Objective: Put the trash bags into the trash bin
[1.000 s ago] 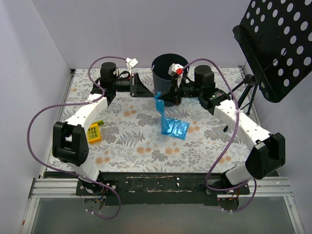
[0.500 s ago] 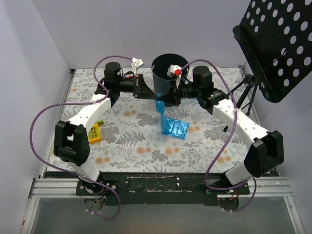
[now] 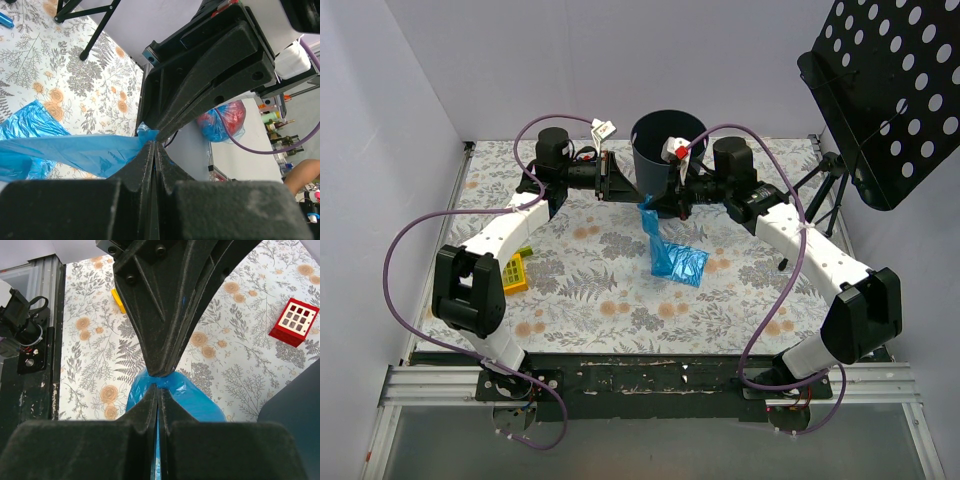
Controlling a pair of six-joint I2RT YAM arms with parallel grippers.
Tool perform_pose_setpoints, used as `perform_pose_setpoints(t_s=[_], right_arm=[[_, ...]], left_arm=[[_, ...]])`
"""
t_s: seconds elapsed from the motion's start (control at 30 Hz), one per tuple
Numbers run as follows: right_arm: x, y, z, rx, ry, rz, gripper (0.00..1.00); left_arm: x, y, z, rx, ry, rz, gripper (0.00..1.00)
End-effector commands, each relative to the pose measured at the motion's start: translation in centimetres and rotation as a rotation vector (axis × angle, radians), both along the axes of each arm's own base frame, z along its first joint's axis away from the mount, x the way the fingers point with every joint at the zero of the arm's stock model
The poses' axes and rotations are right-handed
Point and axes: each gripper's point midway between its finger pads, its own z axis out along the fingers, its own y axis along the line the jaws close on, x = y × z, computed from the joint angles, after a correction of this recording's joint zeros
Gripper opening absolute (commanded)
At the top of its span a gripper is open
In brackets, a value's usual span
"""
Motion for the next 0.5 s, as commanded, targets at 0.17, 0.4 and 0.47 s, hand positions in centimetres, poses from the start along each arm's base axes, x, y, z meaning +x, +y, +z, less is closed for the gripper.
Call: perform_pose_setpoints(t_s=[0.17,0.4,0.47], right_arm=[[0.1,-0.1,1.5,0.0,-0.077,0.003,0.01],[0.5,0.5,2.0,0.013,-0.088,0.015,0.01],[0.6,0.6,2.0,0.013,-0.088,0.013,0.01]], left_arm=[[0.9,-0.1,1.0,-0.007,-0.037,0.033,0.46],[2.0,-1.1,0.1,0.01,-0.026,0.064,0.46],[2.1,-1.2,-0.1,0.01,-0.026,0.061,0.41]])
